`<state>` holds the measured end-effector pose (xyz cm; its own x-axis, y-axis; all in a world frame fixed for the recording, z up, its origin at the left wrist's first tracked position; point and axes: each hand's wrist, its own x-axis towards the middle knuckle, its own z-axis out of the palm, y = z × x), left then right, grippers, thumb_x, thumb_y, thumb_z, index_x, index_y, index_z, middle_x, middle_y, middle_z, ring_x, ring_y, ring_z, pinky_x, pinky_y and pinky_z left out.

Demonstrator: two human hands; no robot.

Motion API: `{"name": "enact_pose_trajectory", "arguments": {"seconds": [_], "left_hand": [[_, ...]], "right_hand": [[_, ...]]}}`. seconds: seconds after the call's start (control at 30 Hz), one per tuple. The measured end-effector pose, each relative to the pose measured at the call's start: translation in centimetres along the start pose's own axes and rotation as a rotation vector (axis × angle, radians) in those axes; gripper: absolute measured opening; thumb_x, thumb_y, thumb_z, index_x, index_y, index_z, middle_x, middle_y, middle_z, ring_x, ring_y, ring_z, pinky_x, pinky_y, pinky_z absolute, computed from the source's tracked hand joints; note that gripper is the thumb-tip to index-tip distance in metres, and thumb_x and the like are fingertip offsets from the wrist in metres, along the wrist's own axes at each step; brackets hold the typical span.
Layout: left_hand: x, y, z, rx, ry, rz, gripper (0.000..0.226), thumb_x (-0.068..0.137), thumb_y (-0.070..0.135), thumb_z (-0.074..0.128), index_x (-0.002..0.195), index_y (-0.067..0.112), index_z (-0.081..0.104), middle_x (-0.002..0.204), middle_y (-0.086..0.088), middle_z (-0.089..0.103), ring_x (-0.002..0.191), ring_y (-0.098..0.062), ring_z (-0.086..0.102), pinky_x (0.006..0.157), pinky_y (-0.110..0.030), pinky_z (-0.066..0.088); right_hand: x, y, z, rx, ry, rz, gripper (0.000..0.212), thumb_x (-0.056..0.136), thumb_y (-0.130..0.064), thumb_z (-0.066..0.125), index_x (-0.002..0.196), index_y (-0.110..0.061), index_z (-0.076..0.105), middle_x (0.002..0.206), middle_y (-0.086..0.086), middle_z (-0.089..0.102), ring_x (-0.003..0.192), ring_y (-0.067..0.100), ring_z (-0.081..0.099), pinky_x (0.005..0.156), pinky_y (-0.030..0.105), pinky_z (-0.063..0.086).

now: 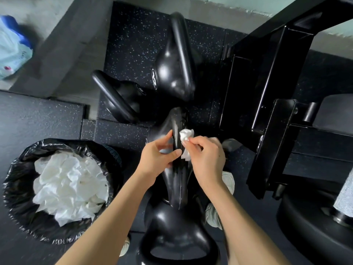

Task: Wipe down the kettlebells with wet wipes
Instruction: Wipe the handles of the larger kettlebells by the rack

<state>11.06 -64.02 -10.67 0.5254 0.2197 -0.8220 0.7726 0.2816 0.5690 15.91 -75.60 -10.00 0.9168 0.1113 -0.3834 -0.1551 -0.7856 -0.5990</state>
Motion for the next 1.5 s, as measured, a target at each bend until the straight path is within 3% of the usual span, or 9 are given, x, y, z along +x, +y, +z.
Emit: {"name": "enact_pose_trajectory", "arguments": {"seconds": [0.4,0.5,0.6,0.7,0.9,1.07,1.2,1.33,1.5], "left_hand": [[-0.8,-1.6,0.3,0.067,-0.01,0.115,0.07,0.08,0.006,0.07,0.14,0.029,0.041,0.121,0.002,0.063,0.09,-0.009,0.067,0.09,-0.037,0.055],[-0.3,-1.9,-0.2,0.06,-0.061,0.131,0.07,0.081,0.005,0.069,0.141,0.026,0.04,0.122,-0.002,0.063,0.101,-0.026,0.067,0.087,-0.046,0.056],[-0.1,-2.2,-0.7,0.062,-0.121,0.177,0.069,0.082,0.008,0.069,0.142,0.026,0.038,0.116,0.0,0.063,0.087,-0.013,0.07,0.075,-0.037,0.06],[0.1,-2.4,-0.8,0.05,-0.134,0.223,0.068,0.083,0.008,0.069,0.141,0.026,0.039,0.104,0.003,0.061,0.07,0.003,0.068,0.059,-0.024,0.058],[0.8,-2.9,-0.8,-0.011,-0.141,0.246,0.068,0.08,0.004,0.07,0.139,0.024,0.043,0.091,0.003,0.065,0.065,-0.007,0.07,0.06,-0.029,0.059],[1.2,-3.2,-0.8,-0.05,-0.156,0.264,0.066,0.081,0.0,0.068,0.138,0.021,0.044,0.082,-0.001,0.065,0.076,-0.018,0.065,0.067,-0.04,0.061],[1.0,-3.5,-0.8,-0.014,-0.151,0.305,0.065,0.08,-0.006,0.065,0.137,0.021,0.046,0.085,-0.004,0.064,0.08,-0.02,0.065,0.064,-0.036,0.061],[1.2,-3.7,-1.2,0.017,-0.172,0.327,0.064,0.079,-0.004,0.066,0.134,0.023,0.049,0.098,-0.015,0.061,0.088,-0.027,0.065,0.069,-0.038,0.061],[0.3,-4.4,-1.4,-0.019,-0.21,0.394,0.05,0.09,0.004,0.056,0.136,0.021,0.046,0.095,-0.01,0.069,0.082,-0.022,0.071,0.063,-0.031,0.061]], "right_hand": [[-0.8,1.2,0.9,0.388,-0.214,-0.068,0.036,0.098,-0.011,0.044,0.13,-0.027,0.054,0.137,-0.009,0.051,0.124,-0.003,0.047,0.103,0.019,0.041],[-2.9,2.4,1.4,0.323,-0.109,-0.086,0.038,0.095,-0.002,0.044,0.128,-0.018,0.056,0.124,0.001,0.063,0.112,-0.001,0.055,0.096,0.012,0.044],[-3.2,1.9,2.1,0.333,-0.017,-0.068,0.033,0.095,-0.005,0.047,0.124,-0.017,0.06,0.11,0.001,0.07,0.097,0.003,0.064,0.087,0.015,0.048],[-1.8,1.2,2.0,0.344,-0.068,-0.066,0.03,0.096,-0.018,0.048,0.123,-0.02,0.061,0.065,-0.014,0.058,0.058,-0.002,0.05,0.062,0.013,0.04],[1.0,0.7,0.9,0.288,-0.103,-0.199,0.026,0.096,-0.019,0.051,0.116,-0.018,0.066,0.068,-0.019,0.057,0.059,-0.009,0.056,0.059,0.011,0.042],[-1.1,3.3,-2.3,0.388,0.096,-0.218,0.016,0.09,-0.022,0.059,0.097,-0.027,0.072,0.08,-0.008,0.072,0.082,0.01,0.066,0.07,0.016,0.05],[-5.6,5.6,-0.7,0.273,-0.184,-0.273,0.016,0.082,-0.025,0.068,0.097,-0.029,0.074,0.097,-0.01,0.074,0.091,0.003,0.067,0.076,0.012,0.049],[-4.1,5.7,1.5,0.307,-0.093,-0.381,0.009,0.082,-0.014,0.069,0.089,-0.015,0.074,0.132,0.006,0.057,0.13,0.008,0.045,0.1,0.023,0.042],[-2.7,5.8,2.9,0.327,-0.123,-0.554,0.038,0.094,-0.01,0.05,0.13,-0.022,0.055,0.141,0.001,0.049,0.133,0.011,0.041,0.103,0.019,0.038]]}}
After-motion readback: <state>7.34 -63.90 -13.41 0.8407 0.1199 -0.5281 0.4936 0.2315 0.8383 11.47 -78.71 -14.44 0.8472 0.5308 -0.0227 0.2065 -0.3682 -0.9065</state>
